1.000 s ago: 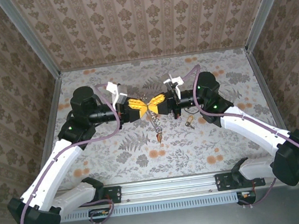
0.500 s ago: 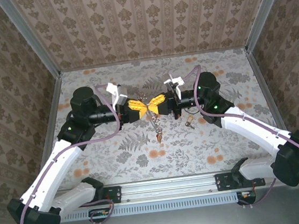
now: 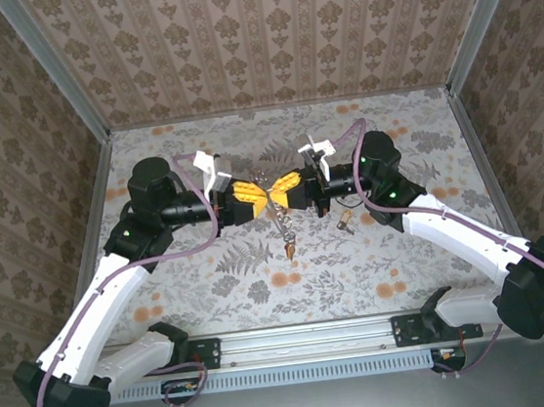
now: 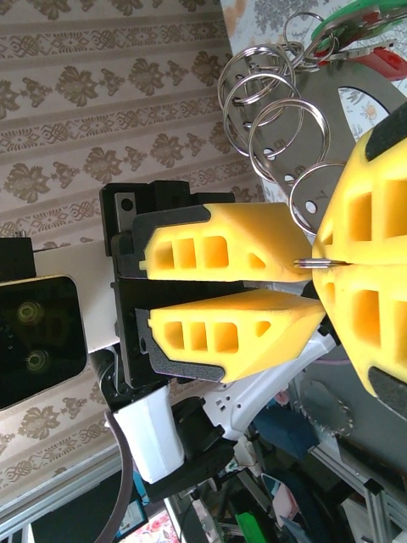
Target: Put the keys on the keyring
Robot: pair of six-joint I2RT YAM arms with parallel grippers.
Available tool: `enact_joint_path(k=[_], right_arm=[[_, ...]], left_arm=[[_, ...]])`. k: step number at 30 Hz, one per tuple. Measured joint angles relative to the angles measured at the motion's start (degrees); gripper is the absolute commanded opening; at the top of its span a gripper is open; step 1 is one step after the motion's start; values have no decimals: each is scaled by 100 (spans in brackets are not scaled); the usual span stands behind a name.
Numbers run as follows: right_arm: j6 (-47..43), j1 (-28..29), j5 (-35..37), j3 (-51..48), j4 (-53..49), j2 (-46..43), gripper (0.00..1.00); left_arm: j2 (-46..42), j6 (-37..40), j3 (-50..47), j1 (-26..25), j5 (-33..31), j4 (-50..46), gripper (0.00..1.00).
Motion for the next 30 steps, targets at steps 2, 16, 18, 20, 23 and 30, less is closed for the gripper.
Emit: enact_joint_path(k=[2, 16, 18, 20, 23, 30], right_arm=[[0, -2, 2, 0, 4, 0, 0], [-431, 39, 177, -85, -101, 87, 0], [-590, 87, 179, -107, -85, 85, 0], [-756, 103, 177, -168, -61, 85, 0], [-984, 101, 173, -258, -46, 105, 0], [-1285, 101, 63, -352, 133, 223, 0]], left_arm=[[52, 0, 39, -2, 46, 2, 17], [-363, 1351, -901, -227, -662, 144, 21], [-365, 1488, -1029, -225, -699, 138, 21], [-343, 1589, -1040, -219, -691, 122, 21], [-345, 1655, -1040, -173, -625, 140, 21], [-621, 1539, -1104, 127, -455, 527, 27]])
